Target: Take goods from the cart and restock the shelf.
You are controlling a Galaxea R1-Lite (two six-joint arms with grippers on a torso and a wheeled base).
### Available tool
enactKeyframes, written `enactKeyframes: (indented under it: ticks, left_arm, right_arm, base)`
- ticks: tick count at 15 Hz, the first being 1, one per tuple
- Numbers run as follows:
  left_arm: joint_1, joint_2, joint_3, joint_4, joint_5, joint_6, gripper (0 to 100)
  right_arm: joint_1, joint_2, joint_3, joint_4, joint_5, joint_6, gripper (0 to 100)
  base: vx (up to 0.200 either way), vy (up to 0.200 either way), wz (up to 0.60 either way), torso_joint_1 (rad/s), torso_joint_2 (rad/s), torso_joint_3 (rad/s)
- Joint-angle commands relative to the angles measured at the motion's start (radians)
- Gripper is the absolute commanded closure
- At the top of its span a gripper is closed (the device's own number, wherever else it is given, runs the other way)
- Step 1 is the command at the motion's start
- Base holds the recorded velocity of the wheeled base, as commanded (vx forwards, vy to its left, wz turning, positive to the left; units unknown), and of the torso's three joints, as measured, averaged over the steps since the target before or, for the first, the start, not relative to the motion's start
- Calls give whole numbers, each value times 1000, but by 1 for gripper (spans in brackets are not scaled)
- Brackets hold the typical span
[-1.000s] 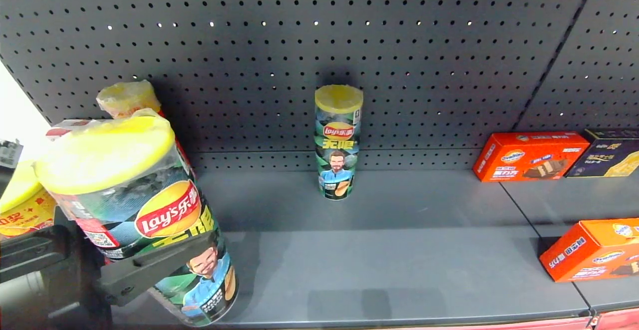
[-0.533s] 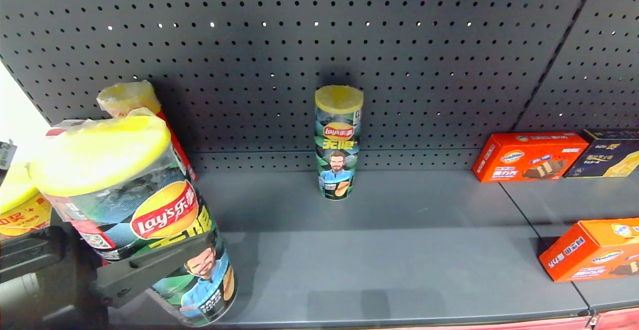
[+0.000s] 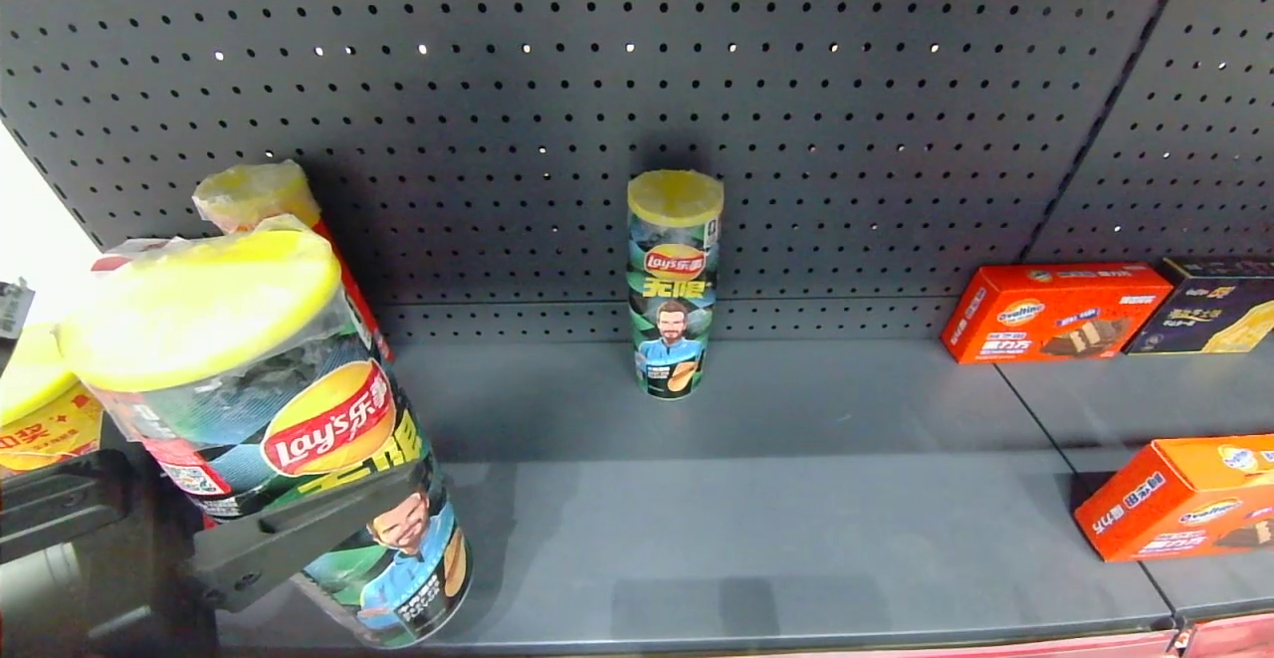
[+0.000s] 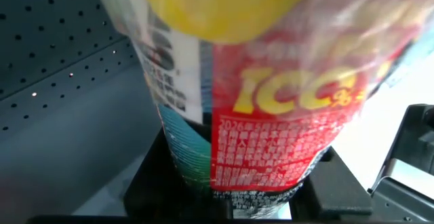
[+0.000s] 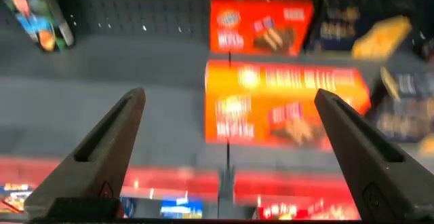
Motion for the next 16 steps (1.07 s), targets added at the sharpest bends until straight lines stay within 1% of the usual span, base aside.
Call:
enactKeyframes:
  ticks: [1, 3, 5, 6, 7, 9, 10, 12, 14, 15, 16]
  left_arm:
    - [2, 3, -2, 0, 1, 1, 100]
    - [2, 2, 11, 1, 3, 0, 100]
    - [4, 2, 15, 1, 4, 0, 100]
    - [4, 3, 12, 1, 10, 0, 100]
    - [4, 3, 11, 1, 10, 0, 100]
    - [4, 9, 9, 1, 10, 1, 100]
    - [2, 14, 9, 1, 10, 1, 100]
    - [2, 22, 5, 1, 10, 1, 100]
    - [2, 23, 5, 1, 15, 1, 100]
    - [2, 23, 5, 1, 17, 1, 100]
    - [2, 23, 5, 1, 17, 1, 100]
  right_arm:
    - [93, 279, -92, -69, 37, -16, 0]
    - [156, 397, -149, -105, 42, -16, 0]
    - [192, 496, -189, -164, 45, -16, 0]
    - [216, 568, -229, -184, 47, -21, 0]
    - [221, 591, -250, -184, 51, -22, 0]
    - [253, 713, -348, -200, 97, -16, 0]
    - [267, 750, -371, -220, 106, -15, 0]
    - [281, 848, -430, -279, 180, -21, 0]
    - [285, 888, -468, -286, 246, -21, 0]
    - [290, 962, -539, -287, 317, -24, 0]
    - [291, 968, -545, -287, 320, -24, 0]
  base:
    - [0, 0, 0, 0, 0, 0]
    - [0, 0, 0, 0, 0, 0]
    - [0, 0, 0, 0, 0, 0]
    - [0, 0, 0, 0, 0, 0]
    - [0, 0, 0, 0, 0, 0]
    - [0, 0, 0, 0, 0, 0]
    - [0, 0, 0, 0, 0, 0]
    - [0, 0, 0, 0, 0, 0]
    - [0, 0, 0, 0, 0, 0]
    - [0, 0, 0, 0, 0, 0]
    - [0, 0, 0, 0, 0, 0]
